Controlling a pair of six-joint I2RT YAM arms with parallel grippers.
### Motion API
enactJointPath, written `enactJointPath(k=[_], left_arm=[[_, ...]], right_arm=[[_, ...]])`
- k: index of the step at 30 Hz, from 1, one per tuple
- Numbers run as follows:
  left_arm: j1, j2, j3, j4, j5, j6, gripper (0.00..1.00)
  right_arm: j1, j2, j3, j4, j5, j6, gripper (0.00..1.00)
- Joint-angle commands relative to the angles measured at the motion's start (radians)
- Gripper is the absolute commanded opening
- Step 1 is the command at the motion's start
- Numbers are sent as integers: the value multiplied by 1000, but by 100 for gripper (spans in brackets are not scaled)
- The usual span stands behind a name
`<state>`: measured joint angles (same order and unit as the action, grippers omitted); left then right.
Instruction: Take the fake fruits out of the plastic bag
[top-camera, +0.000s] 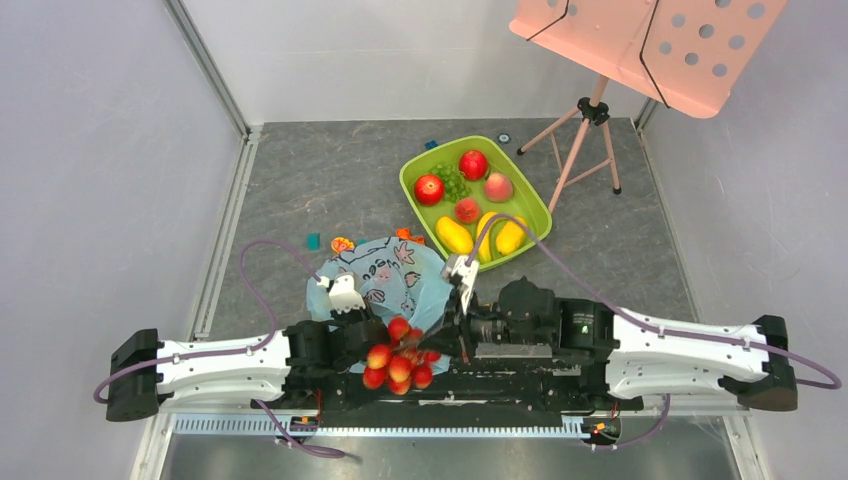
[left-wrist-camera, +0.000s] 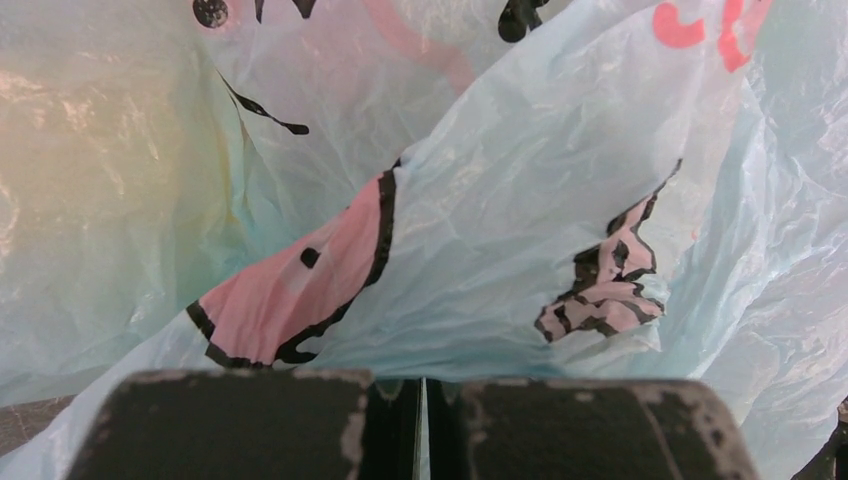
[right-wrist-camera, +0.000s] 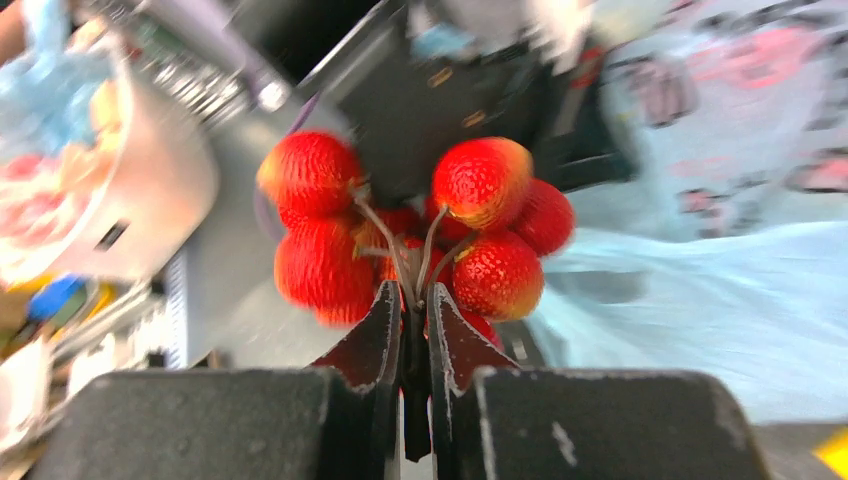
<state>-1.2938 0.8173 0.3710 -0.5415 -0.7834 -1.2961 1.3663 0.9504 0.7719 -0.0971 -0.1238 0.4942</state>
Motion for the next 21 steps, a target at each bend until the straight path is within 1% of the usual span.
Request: enactJointPath(k=[1,3,5,7,12,16,18,21], left_arm=[[-5,-8,22,29,-33,20,2],[-5,-16,20,23,-34,21,2],[-5,-25,18,20,-36,20,2],[-5,-27,19,18,-35,21,2],[-5,-33,11,15,-30,15,2],[-4,-38,5,17,-25,10,2],[-6,-39,3,17,-24,10,2],[-5,-40,3,16,-21,13,2]], right_arm=[[-95,-5,147,-233,322,-61,0],[-167,0,164,-264,354,-91,0],[-260,6,175,-265,356,-122,0],[-324,26,195,-257,357,-158,0],[-446,132,272,-254,390,-233,0],[-552,208,278,-212,409,-267,0],[-597,242,277,-194,433,-280,0],[-653,289,273,-144,430,-304,0]])
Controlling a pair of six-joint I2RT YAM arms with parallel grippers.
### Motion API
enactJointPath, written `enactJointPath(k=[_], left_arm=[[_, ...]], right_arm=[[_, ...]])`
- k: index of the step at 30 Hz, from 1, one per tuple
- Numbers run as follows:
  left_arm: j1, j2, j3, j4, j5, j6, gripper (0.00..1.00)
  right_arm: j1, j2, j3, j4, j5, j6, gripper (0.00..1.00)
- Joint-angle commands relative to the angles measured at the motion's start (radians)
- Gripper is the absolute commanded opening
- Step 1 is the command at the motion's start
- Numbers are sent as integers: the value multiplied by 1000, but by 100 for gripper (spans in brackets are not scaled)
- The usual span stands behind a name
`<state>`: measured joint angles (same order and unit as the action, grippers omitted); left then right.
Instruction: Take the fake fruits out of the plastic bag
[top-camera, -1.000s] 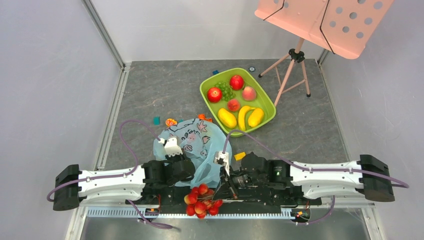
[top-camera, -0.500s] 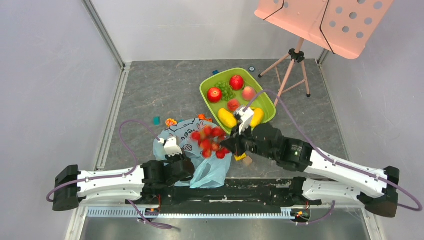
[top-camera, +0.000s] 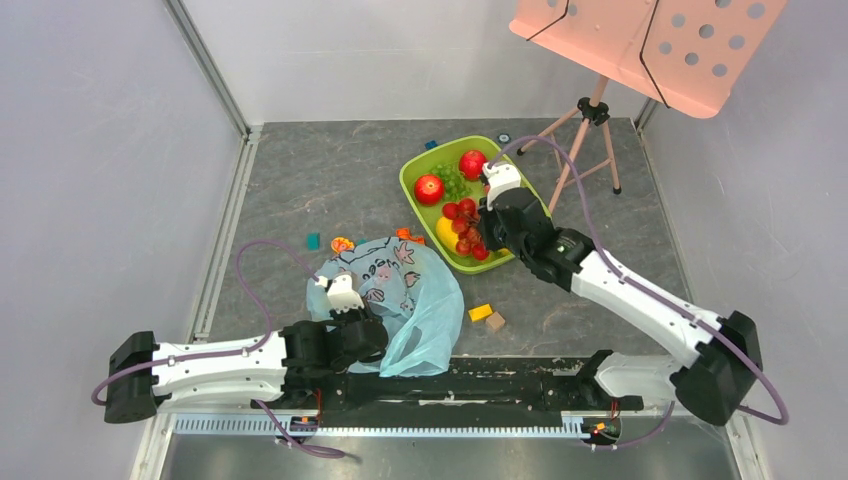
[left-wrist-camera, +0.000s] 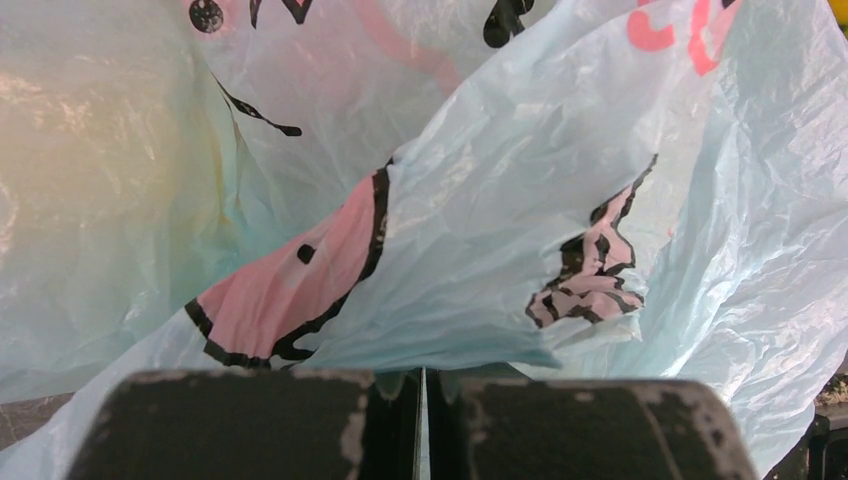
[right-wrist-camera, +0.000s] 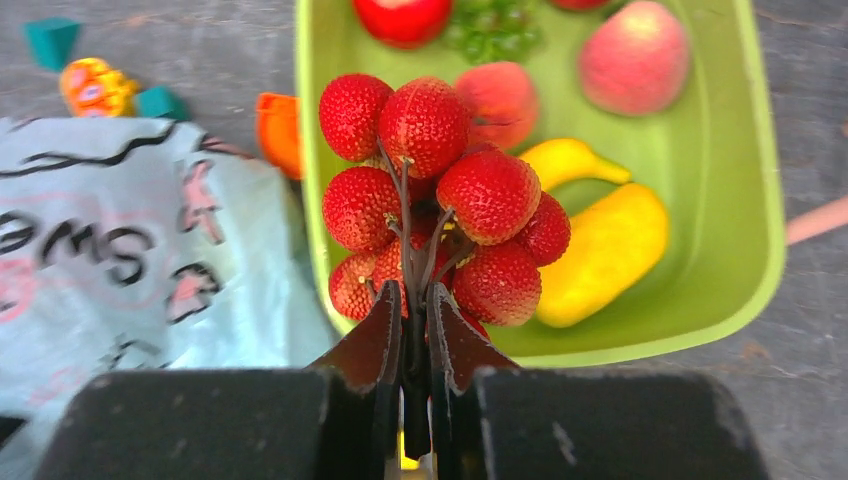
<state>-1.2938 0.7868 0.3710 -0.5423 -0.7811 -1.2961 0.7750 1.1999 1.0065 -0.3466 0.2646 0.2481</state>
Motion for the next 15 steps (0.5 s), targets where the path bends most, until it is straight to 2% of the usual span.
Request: enactJointPath(k=[1,15], left_arm=[[-5,-11,1,18,-23,12,2],[-5,25,8,59,6,69,2]], right_arm=[[-78,56,41,122,31,-66,0],[-204,353,263,225,-105,-116,0]])
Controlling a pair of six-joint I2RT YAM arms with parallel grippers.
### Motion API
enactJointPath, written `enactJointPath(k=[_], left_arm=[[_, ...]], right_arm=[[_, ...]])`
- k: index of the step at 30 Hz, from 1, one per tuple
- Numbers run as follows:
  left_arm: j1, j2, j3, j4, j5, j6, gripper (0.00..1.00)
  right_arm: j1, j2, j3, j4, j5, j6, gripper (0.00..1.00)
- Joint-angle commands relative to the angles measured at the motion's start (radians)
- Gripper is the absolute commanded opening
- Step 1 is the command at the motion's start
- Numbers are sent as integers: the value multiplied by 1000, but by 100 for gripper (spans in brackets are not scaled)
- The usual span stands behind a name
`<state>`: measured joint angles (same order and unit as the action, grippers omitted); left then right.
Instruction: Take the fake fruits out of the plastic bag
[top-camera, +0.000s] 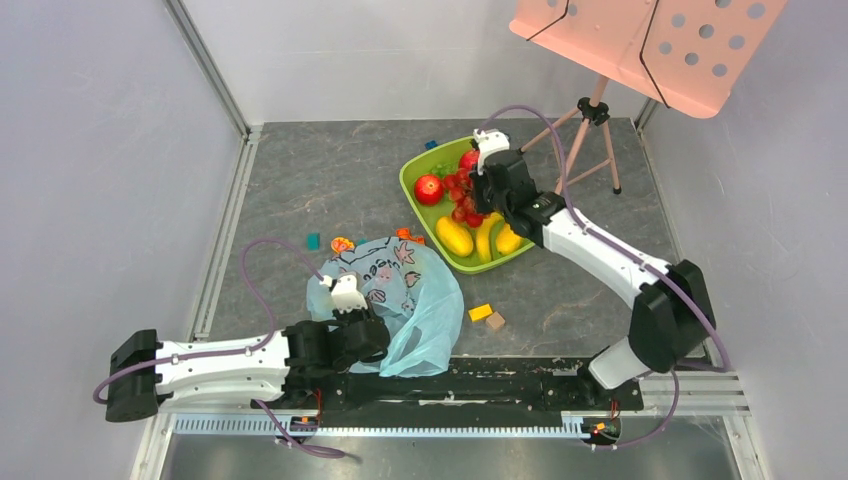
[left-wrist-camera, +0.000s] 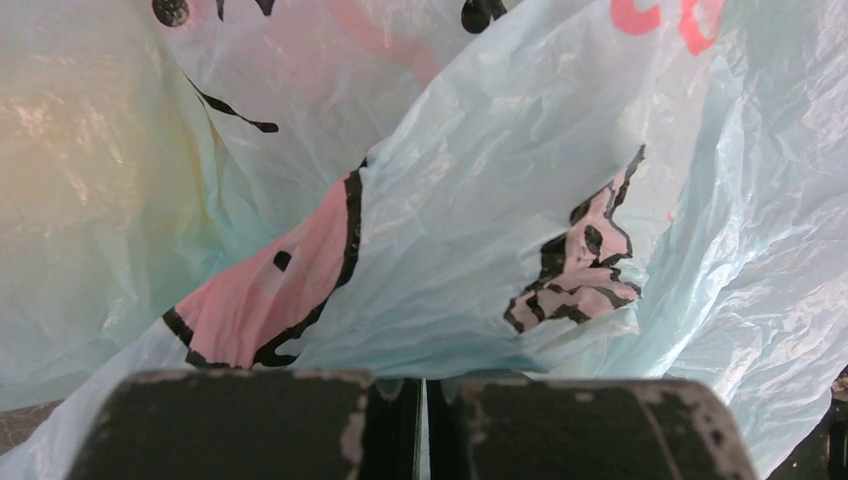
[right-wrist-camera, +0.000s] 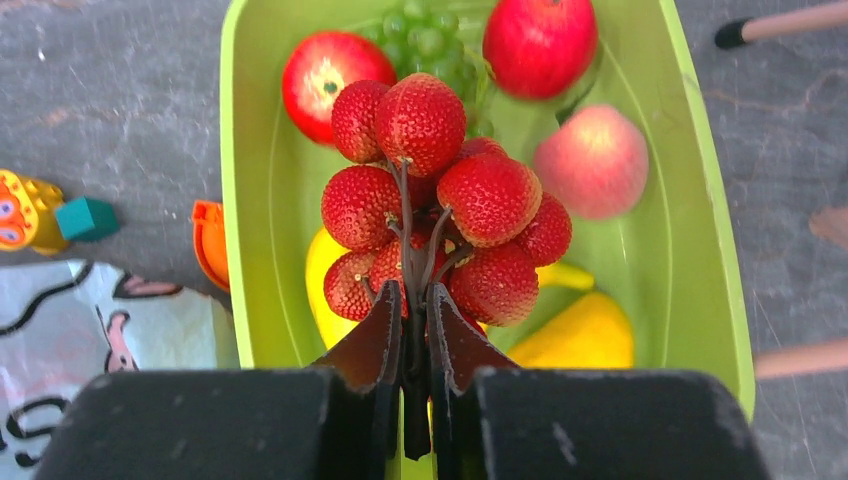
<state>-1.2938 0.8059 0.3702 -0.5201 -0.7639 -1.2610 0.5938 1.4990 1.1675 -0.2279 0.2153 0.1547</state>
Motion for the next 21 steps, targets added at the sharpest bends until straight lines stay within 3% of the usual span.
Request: enactJointPath(k=[1,8,15,16,21], left_arm=[[-5,7,6,38,-9,30,2],[-5,-12,-13,40,-5,9,2],[-5,-31,-27,35,-5,0,2],[-5,-31,-27,33,-6,-2,2],[-5,-32,-24,32,-7,-1,2]], right_arm=[[-30,72,115,118,-63,-20,0],[-67,187,151,246,-183,-34,0],[-81,231,124,255,-169,-39,1],[-81,230,115,250,-162,-38,5],[-83,159,38,261,-119,-44,46]])
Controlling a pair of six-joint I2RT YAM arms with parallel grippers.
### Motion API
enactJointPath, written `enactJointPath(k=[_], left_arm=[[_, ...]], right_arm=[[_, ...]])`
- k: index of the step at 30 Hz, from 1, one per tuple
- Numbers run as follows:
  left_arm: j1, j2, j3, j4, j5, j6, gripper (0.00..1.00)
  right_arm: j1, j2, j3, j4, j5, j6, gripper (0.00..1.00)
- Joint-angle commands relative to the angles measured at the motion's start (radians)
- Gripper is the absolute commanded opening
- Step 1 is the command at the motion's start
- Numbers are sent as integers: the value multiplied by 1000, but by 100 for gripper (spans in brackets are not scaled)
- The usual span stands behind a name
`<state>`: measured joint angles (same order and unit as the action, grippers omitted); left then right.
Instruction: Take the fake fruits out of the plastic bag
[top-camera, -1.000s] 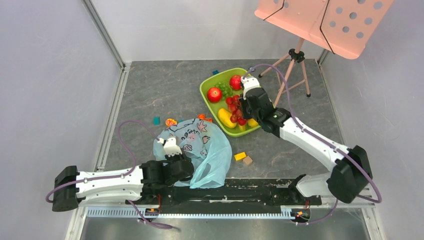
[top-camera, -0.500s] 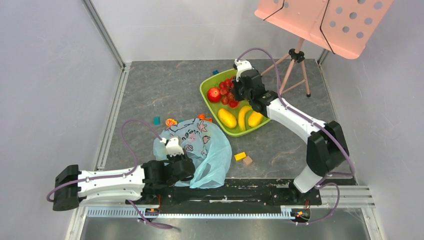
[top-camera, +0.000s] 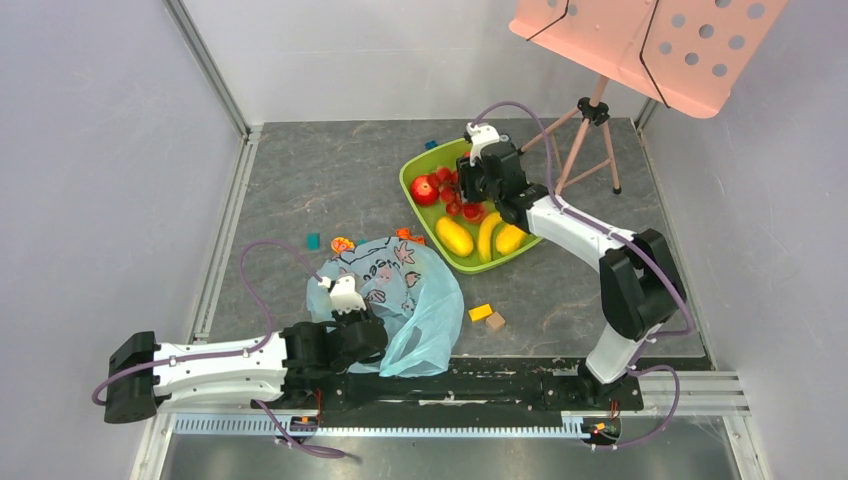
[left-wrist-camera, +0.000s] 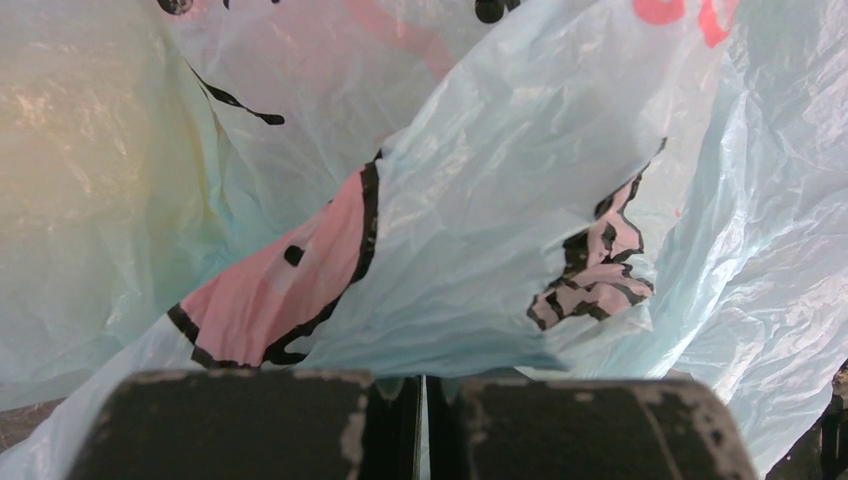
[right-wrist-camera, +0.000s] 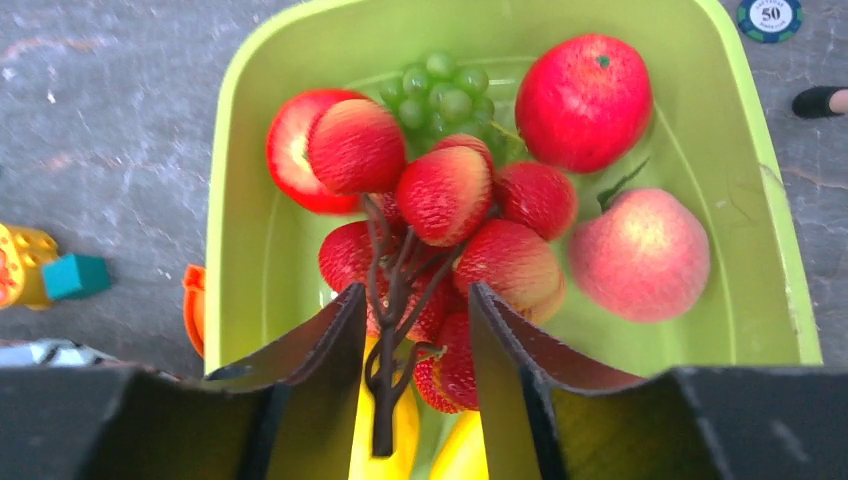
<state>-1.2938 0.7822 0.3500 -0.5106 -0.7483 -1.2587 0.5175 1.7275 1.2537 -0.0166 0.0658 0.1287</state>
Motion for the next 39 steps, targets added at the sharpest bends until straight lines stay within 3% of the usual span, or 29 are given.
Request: enactJointPath(k=[1,6,15,23,28,33,39], left_arm=[[-5,-9,-2,23,-23,-3,2],[-5,-7,7,22,-26,4,2],[-4,-51,6,-3,-32,-6,2],[-5,-92,20,-46,-48,-6,2],[-5,-105,11,-53,-46,-19,2],[-5,-109,7,-54,-41,-20,2],[-5,-123,1,-54,-43,-25,2]], right_arm=[[-6,-96,-61,50,38,-25,52],[-5,-230,-102,19,29,-67,67],[60,-514,-210,-111,-102,-55,72],[398,-656,-338,-188,3,113,71],[596,-726,-517,-11,31,326,71],[818,-645,-516,47,155,483,72],[973,-473,-380,-56,420,541,74]])
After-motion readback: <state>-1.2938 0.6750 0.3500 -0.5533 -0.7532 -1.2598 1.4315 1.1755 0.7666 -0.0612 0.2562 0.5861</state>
